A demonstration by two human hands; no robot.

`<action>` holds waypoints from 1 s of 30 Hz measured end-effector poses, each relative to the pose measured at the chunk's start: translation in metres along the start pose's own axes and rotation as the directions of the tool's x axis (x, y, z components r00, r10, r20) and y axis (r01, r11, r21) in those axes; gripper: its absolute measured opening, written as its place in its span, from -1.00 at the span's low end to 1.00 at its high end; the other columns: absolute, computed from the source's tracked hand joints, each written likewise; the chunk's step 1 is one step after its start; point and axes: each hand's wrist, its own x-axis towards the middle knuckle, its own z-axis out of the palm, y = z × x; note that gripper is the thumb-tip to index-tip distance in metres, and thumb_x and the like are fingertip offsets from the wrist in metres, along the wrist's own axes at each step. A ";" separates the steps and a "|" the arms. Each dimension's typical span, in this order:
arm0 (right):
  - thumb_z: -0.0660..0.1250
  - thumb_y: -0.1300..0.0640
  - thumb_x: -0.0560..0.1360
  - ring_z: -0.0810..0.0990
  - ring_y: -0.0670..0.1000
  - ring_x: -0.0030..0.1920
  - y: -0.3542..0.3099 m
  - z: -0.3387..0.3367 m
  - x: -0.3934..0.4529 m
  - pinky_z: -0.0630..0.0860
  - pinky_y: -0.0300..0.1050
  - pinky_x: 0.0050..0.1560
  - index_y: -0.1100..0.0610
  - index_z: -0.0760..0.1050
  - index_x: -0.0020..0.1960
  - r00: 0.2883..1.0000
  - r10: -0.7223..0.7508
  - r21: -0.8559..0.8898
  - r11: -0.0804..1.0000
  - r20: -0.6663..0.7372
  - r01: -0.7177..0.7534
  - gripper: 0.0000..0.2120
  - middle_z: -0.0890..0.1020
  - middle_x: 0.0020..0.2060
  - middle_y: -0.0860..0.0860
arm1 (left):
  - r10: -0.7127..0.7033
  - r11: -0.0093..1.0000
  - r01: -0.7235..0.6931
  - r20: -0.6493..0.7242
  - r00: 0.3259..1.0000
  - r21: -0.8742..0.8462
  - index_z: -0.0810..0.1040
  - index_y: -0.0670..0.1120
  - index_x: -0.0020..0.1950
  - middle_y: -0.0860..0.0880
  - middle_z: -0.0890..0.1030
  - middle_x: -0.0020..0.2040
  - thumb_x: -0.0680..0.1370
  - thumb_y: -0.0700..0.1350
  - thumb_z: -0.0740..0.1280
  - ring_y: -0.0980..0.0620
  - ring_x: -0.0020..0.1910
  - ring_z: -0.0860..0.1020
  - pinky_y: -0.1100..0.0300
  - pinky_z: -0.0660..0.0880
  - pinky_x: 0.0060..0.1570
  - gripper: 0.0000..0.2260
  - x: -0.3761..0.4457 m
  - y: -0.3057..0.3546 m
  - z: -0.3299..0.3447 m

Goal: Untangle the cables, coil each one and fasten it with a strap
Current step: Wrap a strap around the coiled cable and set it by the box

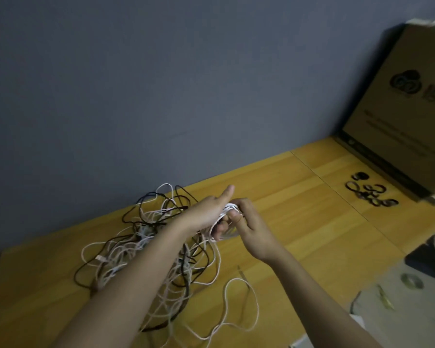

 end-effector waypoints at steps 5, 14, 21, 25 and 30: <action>0.11 0.06 0.63 0.57 -0.16 -0.11 0.055 -0.072 -0.006 0.42 -0.30 -0.06 0.15 0.40 0.00 0.995 0.097 0.094 0.991 -0.023 -0.094 -0.82 0.60 -0.19 -0.02 | 0.128 0.899 0.079 -0.429 0.894 0.432 0.43 -0.10 -0.48 0.02 0.47 -0.57 0.61 0.28 -0.05 -0.03 -0.40 0.50 0.18 0.36 -0.35 -0.34 0.071 0.029 0.076; 0.15 0.12 0.64 0.56 0.01 -0.25 0.119 -0.181 0.002 0.42 -0.19 -0.23 0.22 0.46 -0.05 0.944 0.312 0.063 0.950 -0.111 -0.306 -0.79 0.61 -0.25 0.07 | 0.132 0.991 -0.126 -0.235 0.963 0.040 0.42 -0.06 0.01 0.07 0.54 -0.24 0.61 0.17 0.11 0.20 -0.31 0.53 0.21 0.43 -0.17 -0.68 0.143 0.055 0.165; 0.11 0.03 0.65 0.60 -0.04 -0.16 0.139 -0.214 0.008 0.49 -0.19 -0.16 0.14 0.53 0.01 0.879 0.434 0.197 0.896 -0.196 -0.399 -0.73 0.64 -0.15 0.04 | 0.361 0.932 -0.323 -0.356 0.862 0.164 0.35 0.03 0.09 0.16 0.53 -0.29 0.64 -0.04 0.17 0.26 -0.35 0.52 0.39 0.37 -0.33 -0.95 0.184 0.060 0.204; 0.11 0.05 0.65 0.60 -0.15 -0.26 0.148 -0.231 0.008 0.50 -0.29 -0.25 0.14 0.49 0.00 0.838 0.485 0.323 0.857 -0.249 -0.400 -0.76 0.62 -0.22 0.02 | 0.391 0.916 -0.322 -0.353 0.850 0.238 0.38 -0.01 0.16 0.09 0.52 -0.04 0.65 0.02 0.12 0.09 -0.10 0.50 0.26 0.35 -0.18 -0.84 0.210 0.066 0.222; 0.08 -0.05 0.64 0.59 -0.07 -0.26 0.172 -0.258 0.008 0.52 -0.16 -0.24 0.11 0.45 0.03 0.782 0.515 0.291 0.854 -0.352 -0.431 -0.72 0.60 -0.22 0.07 | 0.341 0.888 -0.213 -0.274 0.899 0.407 0.34 -0.13 0.16 -0.10 0.58 0.03 0.64 0.10 0.06 -0.18 -0.03 0.54 0.04 0.38 -0.19 -0.68 0.244 0.080 0.247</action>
